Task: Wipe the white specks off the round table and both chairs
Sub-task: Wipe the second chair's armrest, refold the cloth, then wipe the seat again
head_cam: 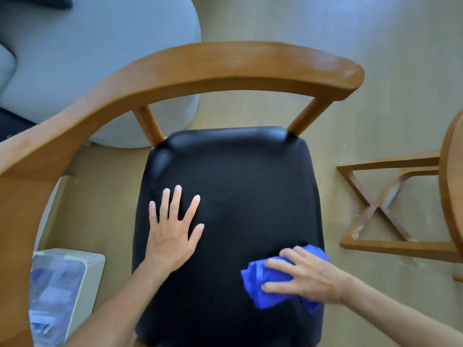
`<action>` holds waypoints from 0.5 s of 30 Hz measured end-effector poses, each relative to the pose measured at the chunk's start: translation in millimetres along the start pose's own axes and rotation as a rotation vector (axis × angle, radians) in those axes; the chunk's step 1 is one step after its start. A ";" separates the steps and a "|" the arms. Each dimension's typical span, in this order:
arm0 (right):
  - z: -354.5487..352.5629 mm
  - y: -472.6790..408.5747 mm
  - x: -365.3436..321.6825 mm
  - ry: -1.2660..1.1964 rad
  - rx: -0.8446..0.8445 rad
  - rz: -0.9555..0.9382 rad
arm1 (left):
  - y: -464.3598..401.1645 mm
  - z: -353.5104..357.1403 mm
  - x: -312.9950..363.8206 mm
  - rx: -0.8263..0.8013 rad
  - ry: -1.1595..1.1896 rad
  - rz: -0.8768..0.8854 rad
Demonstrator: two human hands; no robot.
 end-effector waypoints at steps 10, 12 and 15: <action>-12.7 3.0 126.7 -0.389 0.403 0.895 | -1.4 18.3 2.5 -0.031 -0.053 -0.011; 0.4 9.9 68.4 -0.351 0.279 0.694 | -1.8 16.8 2.3 -0.035 -0.043 -0.010; 23.7 43.1 -23.9 -0.356 0.040 0.447 | -1.4 14.4 -1.1 -0.051 -0.043 -0.031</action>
Point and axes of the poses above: each hand's wrist, its own y-axis away from the middle knuckle, its own z-axis out of the palm, x = y × z, the point moved 7 cm from there along -y, towards the middle knuckle, and after that the axes turned 11 degrees about -x, right-handed, at the moved point
